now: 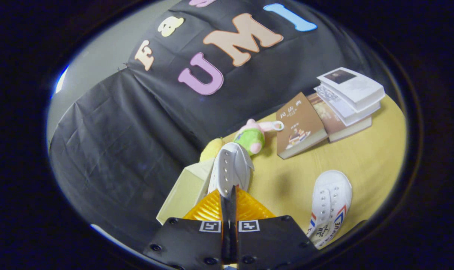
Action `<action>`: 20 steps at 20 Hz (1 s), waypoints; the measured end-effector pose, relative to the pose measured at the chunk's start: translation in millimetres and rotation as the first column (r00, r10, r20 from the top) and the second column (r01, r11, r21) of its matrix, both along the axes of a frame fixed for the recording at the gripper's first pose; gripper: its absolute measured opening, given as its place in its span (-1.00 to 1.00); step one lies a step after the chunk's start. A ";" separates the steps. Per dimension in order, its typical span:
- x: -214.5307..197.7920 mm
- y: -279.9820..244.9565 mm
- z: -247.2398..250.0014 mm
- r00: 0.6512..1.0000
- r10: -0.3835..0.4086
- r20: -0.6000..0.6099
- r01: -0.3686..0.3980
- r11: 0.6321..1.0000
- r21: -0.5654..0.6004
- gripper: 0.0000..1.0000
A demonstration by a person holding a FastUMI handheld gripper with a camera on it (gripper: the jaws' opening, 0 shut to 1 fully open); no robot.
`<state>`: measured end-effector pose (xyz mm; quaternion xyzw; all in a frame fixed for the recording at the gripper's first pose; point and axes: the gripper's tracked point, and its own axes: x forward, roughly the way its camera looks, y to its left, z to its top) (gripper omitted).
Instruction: Open the storage box then place both shoes into the box .Put the left shoe in first, then the right shoe, with the right side of both shoes facing outward in a uniform manner.
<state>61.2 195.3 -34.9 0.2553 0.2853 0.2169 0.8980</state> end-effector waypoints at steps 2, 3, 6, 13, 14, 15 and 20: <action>1.5 21.3 19.2 1.000 0.028 0.015 -0.028 0.999 0.044 -0.94; 2.9 34.9 26.7 0.999 0.044 0.010 -0.045 0.996 0.076 -0.94; 6.5 82.6 35.8 0.994 0.103 -0.041 -0.094 0.981 0.172 -0.94; 22.3 164.4 -27.1 0.966 0.087 -0.245 -0.066 0.994 0.090 -0.94; 21.7 171.5 -34.9 0.958 0.082 -0.273 -0.063 0.995 0.078 -0.94; 22.4 177.6 -39.7 0.959 0.060 -0.279 -0.045 0.997 0.060 -0.94; 7.6 190.7 -39.6 0.963 0.022 -0.268 -0.023 1.000 0.002 -0.93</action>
